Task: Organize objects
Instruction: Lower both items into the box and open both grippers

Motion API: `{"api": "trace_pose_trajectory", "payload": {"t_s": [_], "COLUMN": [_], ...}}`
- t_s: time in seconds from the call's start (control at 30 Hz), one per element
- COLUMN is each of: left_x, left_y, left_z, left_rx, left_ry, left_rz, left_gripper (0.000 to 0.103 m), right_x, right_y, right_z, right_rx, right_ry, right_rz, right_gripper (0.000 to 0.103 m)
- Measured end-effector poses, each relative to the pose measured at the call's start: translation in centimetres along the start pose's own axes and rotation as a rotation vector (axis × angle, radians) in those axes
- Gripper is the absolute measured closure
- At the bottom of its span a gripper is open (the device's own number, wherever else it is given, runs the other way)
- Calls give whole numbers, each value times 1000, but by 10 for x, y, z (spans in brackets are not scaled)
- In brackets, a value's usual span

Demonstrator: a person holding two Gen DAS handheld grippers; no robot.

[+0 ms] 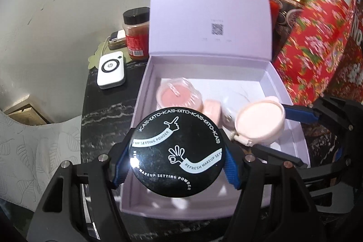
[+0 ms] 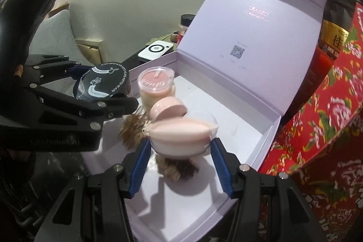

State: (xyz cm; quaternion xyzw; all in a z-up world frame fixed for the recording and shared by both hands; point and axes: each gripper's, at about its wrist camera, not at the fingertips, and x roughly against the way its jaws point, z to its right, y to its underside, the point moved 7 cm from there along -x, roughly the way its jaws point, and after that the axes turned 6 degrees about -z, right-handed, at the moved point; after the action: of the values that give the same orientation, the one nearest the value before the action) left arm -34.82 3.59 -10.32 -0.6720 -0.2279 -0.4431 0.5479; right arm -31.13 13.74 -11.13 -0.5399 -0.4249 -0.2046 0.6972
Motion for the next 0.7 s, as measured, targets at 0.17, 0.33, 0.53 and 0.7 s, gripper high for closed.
{"api": "trace_pose_trajectory", "payload": {"t_s": [0.17, 0.33, 0.53, 0.7], "left_x": [-10, -16, -13, -19], "left_y": [-13, -22, -37, -46], "left_z": [-8, -9, -8, -7], "left_rx": [9, 3, 1, 10], "left_ry": [9, 17, 14, 24], "left_rz": [9, 11, 38, 42], "left_gripper": [36, 36, 36, 36], "right_x": [-12, -16, -11, -17], "right_y": [-12, -17, -27, -31], "right_z": [3, 4, 13, 12], "right_rx": [4, 4, -22, -7], "right_ry": [15, 6, 72, 111], "right_rz": [9, 25, 79, 98], "right_gripper": [48, 48, 51, 53]}}
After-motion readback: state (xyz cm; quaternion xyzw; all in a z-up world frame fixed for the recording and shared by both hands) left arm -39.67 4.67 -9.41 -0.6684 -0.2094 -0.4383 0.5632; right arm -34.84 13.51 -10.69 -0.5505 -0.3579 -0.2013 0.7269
